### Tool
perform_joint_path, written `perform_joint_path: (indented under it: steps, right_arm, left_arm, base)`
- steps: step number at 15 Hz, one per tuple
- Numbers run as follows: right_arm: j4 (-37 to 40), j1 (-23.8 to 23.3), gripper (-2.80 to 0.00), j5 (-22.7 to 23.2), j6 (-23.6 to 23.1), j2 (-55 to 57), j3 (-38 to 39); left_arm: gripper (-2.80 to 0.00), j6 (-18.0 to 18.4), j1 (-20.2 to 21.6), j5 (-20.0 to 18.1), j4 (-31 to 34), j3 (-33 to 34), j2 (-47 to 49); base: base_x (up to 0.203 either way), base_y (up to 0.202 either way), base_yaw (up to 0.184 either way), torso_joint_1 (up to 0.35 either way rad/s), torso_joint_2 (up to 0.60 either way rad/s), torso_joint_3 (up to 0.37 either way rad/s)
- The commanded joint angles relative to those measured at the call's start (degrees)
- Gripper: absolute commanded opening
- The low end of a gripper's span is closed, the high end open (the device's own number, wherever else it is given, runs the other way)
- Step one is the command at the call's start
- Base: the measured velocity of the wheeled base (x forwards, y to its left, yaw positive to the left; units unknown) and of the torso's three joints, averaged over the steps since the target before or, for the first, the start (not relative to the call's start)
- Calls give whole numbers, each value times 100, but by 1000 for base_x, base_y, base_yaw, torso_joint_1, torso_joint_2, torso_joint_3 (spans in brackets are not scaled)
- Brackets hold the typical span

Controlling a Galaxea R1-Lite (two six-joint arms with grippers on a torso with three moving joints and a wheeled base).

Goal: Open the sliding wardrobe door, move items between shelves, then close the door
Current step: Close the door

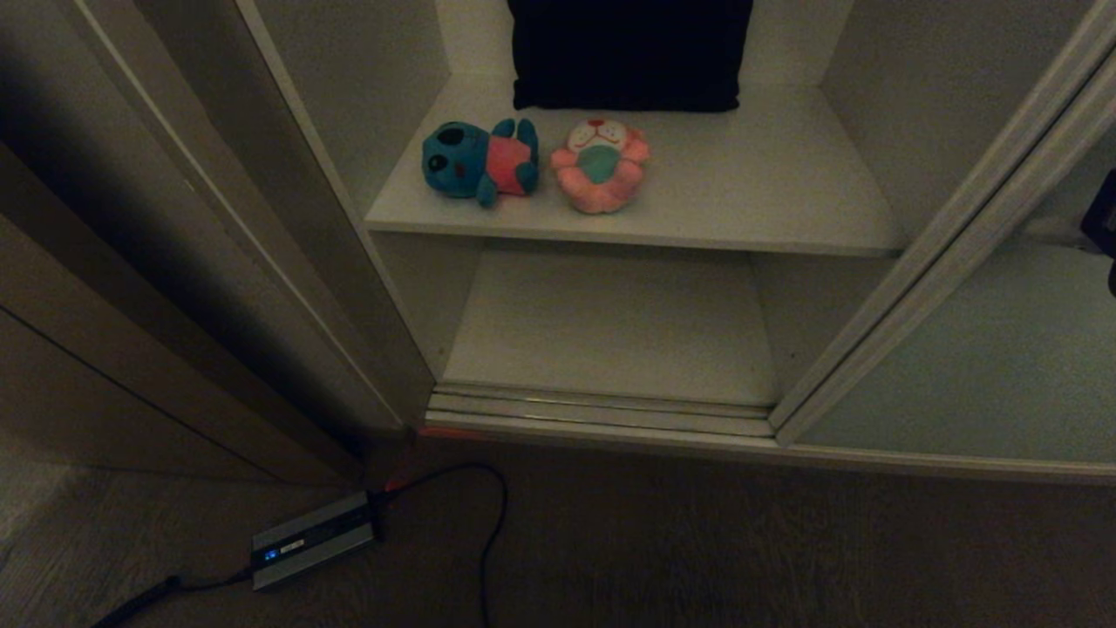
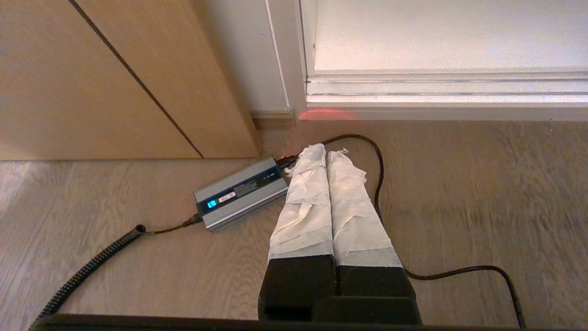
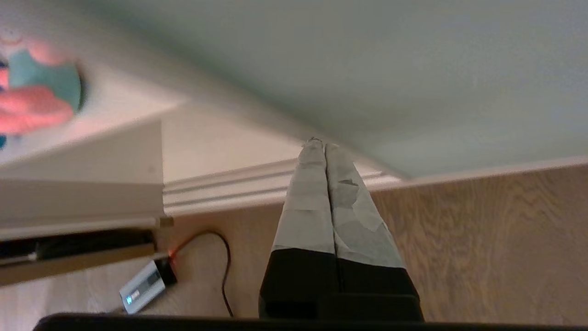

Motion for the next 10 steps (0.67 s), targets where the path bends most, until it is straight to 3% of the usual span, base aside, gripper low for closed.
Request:
perform_joint_path:
  steps: [1, 10]
  right_arm:
    - [-105, 4, -280, 12, 80, 292, -83]
    - [-150, 35, -280, 21, 111, 491, -250]
  left_arm:
    - [-280, 2, 1, -1, -4, -1, 9]
    - [-280, 2, 1, -1, -4, -1, 9]
  base:
    - [0, 0, 0, 0, 0, 0]
    - [0, 0, 0, 0, 0, 0]
